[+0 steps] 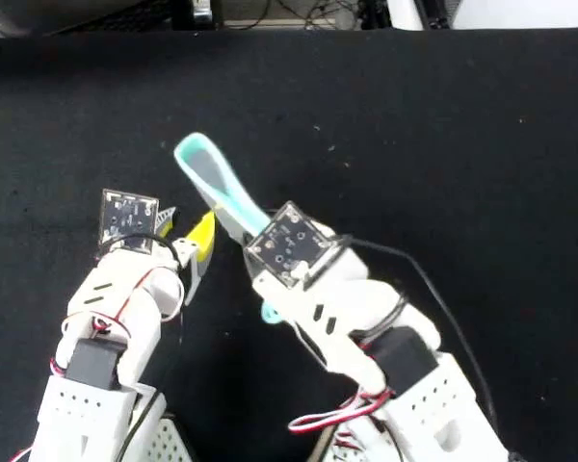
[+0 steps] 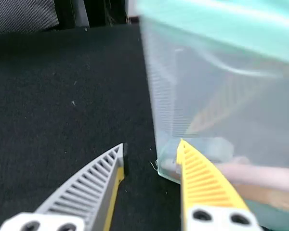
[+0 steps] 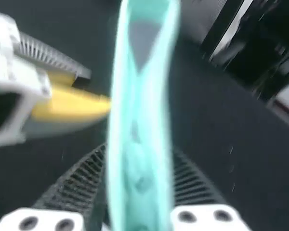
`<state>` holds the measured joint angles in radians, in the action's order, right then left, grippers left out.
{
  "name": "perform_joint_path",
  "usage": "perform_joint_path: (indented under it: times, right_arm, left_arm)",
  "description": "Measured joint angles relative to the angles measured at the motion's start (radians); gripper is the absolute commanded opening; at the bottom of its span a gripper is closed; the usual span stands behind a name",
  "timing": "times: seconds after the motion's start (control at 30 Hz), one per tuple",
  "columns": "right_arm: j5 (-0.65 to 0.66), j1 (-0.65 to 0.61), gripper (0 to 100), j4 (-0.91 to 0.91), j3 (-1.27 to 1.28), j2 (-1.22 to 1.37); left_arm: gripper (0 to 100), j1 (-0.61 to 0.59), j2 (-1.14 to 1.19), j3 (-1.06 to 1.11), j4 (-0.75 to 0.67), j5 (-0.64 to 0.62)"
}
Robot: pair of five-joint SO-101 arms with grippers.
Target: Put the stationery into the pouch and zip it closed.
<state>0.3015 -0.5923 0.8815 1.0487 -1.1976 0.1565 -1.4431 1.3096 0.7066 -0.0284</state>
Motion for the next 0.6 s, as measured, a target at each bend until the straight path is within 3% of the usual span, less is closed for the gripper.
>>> perform_joint_path:
  times: [0.17, 0.4, 0.6]
  right_arm:
    - [0.003, 0.011, 17.5, 0.147, 0.0, -0.029]
    - [0.005, 0.018, 17.4, 0.316, -0.023, -0.196]
    - [0.06, 0.135, 17.0, 0.391, -0.051, -0.264]
  left_arm:
    - [19, 0.074, 0.0, 0.021, 0.0, 0.0]
    - [19, 0.11, 0.0, 0.029, 0.0, 0.0]
    - [19, 0.115, 0.0, 0.074, -0.055, 0.0]
